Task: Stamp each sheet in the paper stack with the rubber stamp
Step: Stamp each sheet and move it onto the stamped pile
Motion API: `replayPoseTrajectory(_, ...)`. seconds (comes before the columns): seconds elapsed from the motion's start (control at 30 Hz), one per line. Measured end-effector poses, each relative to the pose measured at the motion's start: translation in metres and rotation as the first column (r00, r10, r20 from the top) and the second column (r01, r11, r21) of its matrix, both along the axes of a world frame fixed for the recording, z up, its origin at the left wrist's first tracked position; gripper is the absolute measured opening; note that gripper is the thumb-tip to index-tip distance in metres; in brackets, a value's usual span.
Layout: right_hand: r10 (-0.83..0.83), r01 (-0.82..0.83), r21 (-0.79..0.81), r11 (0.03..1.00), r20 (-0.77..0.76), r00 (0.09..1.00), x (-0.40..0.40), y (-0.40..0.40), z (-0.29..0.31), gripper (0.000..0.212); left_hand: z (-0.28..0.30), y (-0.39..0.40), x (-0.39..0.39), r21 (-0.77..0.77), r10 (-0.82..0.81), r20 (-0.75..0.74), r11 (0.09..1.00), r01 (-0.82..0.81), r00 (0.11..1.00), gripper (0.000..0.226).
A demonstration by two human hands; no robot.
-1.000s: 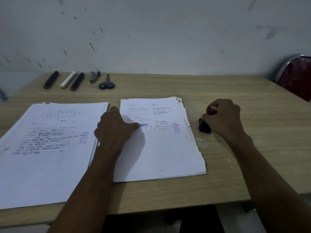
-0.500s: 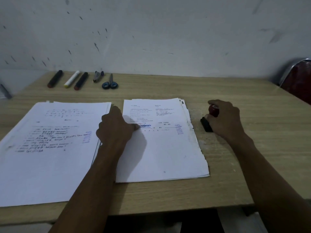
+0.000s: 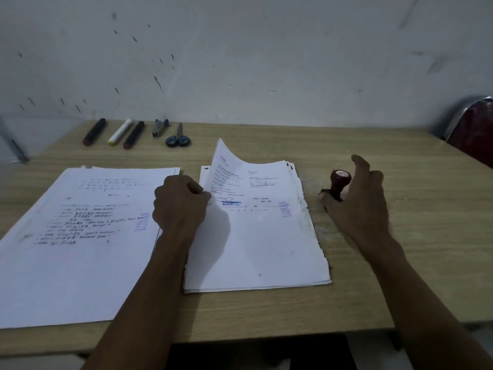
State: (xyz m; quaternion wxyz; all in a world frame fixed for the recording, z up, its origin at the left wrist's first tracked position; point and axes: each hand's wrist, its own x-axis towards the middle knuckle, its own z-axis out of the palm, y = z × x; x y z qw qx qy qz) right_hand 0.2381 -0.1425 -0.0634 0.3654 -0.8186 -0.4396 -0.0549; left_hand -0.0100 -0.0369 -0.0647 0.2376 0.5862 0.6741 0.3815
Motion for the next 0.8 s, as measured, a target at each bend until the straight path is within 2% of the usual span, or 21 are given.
replayPoseTrajectory(0.17, 0.022, -0.028, 0.101, 0.995, 0.057, 0.998, -0.019, -0.011, -0.008, 0.071, -0.002, 0.003, -0.001, 0.059, -0.024, 0.010, 0.998, 0.023, 1.000, 0.009)
replayPoseTrajectory(0.23, 0.088, -0.093, 0.117, 0.989, 0.047, 0.995, -0.028, -0.012, -0.011, 0.062, -0.005, 0.005, -0.002, 0.078, -0.039, 0.017, 0.996, 0.038, 0.999, 0.008)
replayPoseTrajectory(0.37, 0.241, -0.243, 0.089, 0.966, 0.027, 0.970, -0.045, -0.012, -0.021, 0.045, -0.007, 0.004, -0.002, 0.105, -0.042, 0.033, 0.994, 0.038, 0.999, 0.019)
replayPoseTrajectory(0.57, 0.284, -0.283, 0.038, 0.958, -0.003, 0.959, -0.054, -0.008, -0.034, 0.040, -0.015, 0.001, -0.001, 0.186, -0.001, 0.027, 0.983, -0.004, 1.000, 0.019)
replayPoseTrajectory(0.73, 0.283, -0.282, 0.025, 0.959, -0.016, 0.959, -0.053, -0.008, -0.037, 0.039, -0.022, 0.006, 0.000, 0.278, -0.116, -0.006, 0.954, 0.113, 0.993, 0.013)
replayPoseTrajectory(0.8, 0.282, -0.281, 0.022, 0.959, -0.015, 0.959, -0.053, -0.008, -0.037, 0.039, -0.022, 0.005, -0.001, 0.285, -0.141, 0.025, 0.950, 0.128, 0.990, 0.013)
